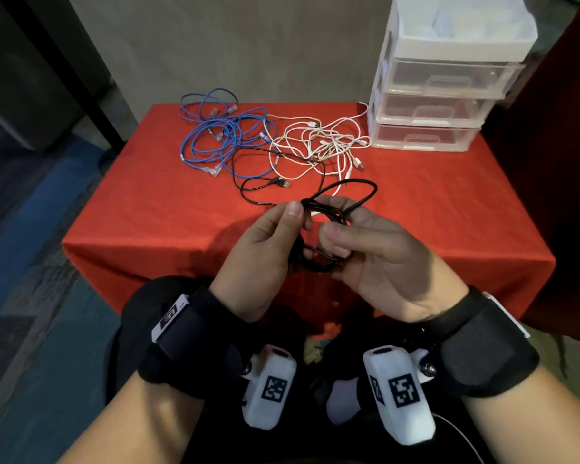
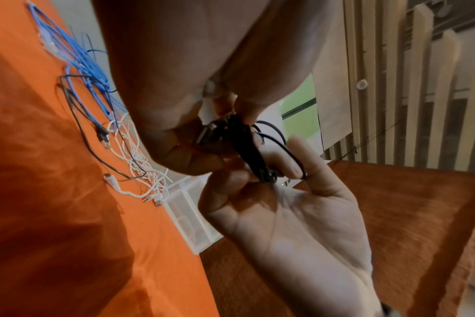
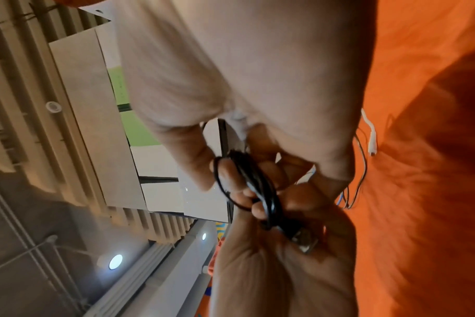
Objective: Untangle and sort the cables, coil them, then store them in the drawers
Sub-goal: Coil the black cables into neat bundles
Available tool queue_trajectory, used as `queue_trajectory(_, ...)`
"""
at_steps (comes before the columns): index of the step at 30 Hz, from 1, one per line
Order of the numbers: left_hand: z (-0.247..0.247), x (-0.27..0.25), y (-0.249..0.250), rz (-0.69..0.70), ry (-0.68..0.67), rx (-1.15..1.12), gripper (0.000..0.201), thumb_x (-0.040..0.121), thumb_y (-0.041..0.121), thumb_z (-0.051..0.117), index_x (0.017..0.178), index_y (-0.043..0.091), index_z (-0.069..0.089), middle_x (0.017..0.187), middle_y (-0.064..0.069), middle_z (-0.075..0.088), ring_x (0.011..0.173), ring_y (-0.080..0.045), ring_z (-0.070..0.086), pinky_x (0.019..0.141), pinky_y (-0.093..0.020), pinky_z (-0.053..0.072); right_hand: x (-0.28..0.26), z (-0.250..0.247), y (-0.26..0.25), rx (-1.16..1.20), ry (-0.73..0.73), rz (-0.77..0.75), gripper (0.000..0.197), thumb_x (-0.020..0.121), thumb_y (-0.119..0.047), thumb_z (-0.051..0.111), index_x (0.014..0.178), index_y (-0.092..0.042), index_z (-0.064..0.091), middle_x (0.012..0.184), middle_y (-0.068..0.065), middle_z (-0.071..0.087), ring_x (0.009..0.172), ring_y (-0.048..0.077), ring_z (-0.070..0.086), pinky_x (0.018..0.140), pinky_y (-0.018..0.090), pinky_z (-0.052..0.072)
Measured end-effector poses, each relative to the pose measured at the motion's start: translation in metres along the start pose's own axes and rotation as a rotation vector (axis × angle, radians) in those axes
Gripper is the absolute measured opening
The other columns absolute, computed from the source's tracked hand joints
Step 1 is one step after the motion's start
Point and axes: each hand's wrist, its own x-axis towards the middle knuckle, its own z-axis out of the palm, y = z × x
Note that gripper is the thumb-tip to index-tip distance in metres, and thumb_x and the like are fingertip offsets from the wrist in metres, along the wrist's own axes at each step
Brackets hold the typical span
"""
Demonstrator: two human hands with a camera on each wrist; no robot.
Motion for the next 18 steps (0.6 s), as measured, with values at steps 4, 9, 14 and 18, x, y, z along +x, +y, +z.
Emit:
queue_trajectory(4,-0.002,0.001,0.0,0.137,0.077,0.156,0.031,0.104,0.04,0.045,0.086,0.017,0.057,0.073,-0.011,0.054,0.066,-0.022,0.049,0.064,-0.032,0.046,-0.002,-0.008,0.006,-0.141,0.063,-0.042,0.044,0.092,-0.002,0.061,0.134,-0.01,0.049,0.095,0.004,0.067,0.09,0.02,0.063,0.07,0.033,0.051)
queue_trajectory(9,0.004,0.001,0.001,0.229,0.139,0.257,0.037,0.104,0.036,0.044,0.083,0.01,0.058,0.067,-0.001,0.059,0.066,-0.018,0.051,0.065,-0.032,0.042,-0.001,-0.01,0.013,-0.183,0.189,-0.081,0.037,0.09,-0.015,0.07,0.123,-0.008,0.054,0.098,0.007,0.071,0.088,0.02,0.061,0.061,0.029,0.047)
queue_trajectory(14,0.01,-0.003,-0.002,0.216,0.092,0.272,0.039,0.108,0.032,0.044,0.084,0.004,0.057,0.069,-0.005,0.058,0.066,-0.019,0.052,0.064,-0.036,0.045,-0.001,-0.011,0.012,-0.237,0.193,-0.045,0.027,0.078,-0.025,0.072,0.101,-0.014,0.06,0.078,-0.005,0.069,0.074,0.012,0.063,0.06,0.028,0.043)
queue_trajectory(18,0.014,-0.005,-0.002,0.255,0.076,0.277,0.037,0.109,0.024,0.04,0.085,0.0,0.055,0.069,-0.007,0.058,0.062,-0.019,0.054,0.06,-0.029,0.047,0.0,-0.009,0.017,-0.267,0.277,-0.055,0.03,0.077,-0.031,0.076,0.099,-0.016,0.062,0.086,0.001,0.072,0.078,0.015,0.064,0.062,0.03,0.043)
